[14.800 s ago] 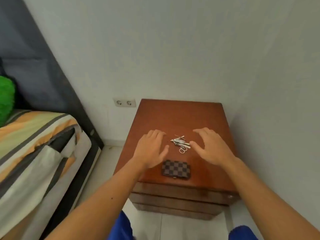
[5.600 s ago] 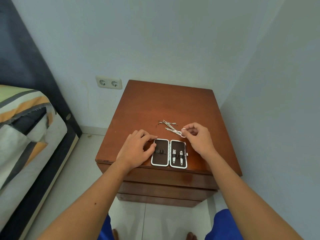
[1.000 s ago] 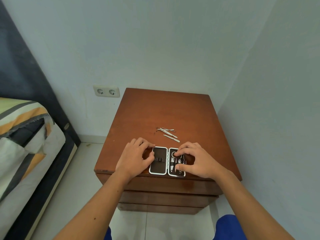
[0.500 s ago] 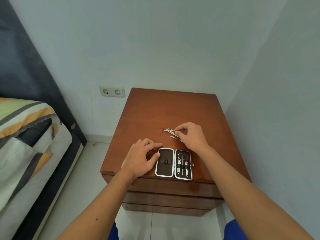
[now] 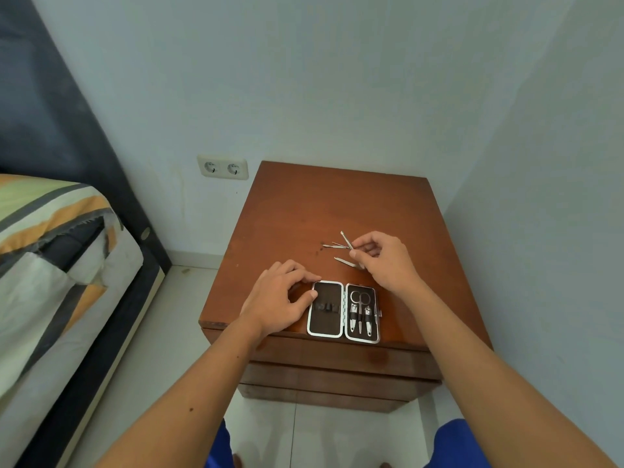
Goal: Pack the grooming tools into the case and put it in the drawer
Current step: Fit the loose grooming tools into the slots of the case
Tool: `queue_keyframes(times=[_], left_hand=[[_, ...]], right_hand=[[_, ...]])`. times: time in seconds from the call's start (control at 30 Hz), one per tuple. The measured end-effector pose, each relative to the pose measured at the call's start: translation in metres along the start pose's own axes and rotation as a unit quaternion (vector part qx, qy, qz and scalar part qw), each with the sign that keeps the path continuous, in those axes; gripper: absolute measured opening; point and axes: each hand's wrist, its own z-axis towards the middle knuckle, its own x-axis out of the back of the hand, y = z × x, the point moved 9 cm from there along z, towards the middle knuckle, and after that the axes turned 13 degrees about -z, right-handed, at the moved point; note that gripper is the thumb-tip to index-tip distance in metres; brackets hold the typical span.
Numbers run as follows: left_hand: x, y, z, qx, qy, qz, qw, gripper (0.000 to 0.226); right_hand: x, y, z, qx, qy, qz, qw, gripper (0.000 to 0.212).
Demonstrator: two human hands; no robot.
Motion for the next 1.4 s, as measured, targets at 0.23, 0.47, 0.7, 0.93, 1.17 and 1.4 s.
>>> queue_keyframes(times=[0.23,0.47,0.7,0.93,1.17,1.4], left_hand=[[0.002,0.002,0.001,0.009,0.002,0.003,1.0,0.027],[-0.008,0.009,-0.004,0.002,-0.002,-0.008,1.0,0.026],[-0.006,0.011,-0.004,-0.001,0.002,-0.009,1.0,0.025],[-0.005,0.004,-0.006,0.001,0.009,-0.011,1.0,0.024],[-0.006,0.004,-0.007,0.004,0.006,-0.005,1.0,0.025],[-0.003,0.001,-0.007,0.004,0.009,0.0,1.0,0.026]], right_hand=[[-0.008,-0.017,-0.014,0.043,-0.101,0.14,0.984,0.053],[-0.016,-0.018,-0.032,0.029,-0.122,0.132,0.983,0.027],[-0.031,-0.014,-0.036,0.062,-0.137,0.067,0.986,0.031],[-0.04,-0.012,-0.038,0.078,-0.133,0.046,0.987,0.031],[-0.04,-0.023,-0.052,0.138,-0.123,-0.089,0.979,0.037],[-0.044,-0.023,-0.071,0.176,-0.13,-0.16,0.963,0.071]])
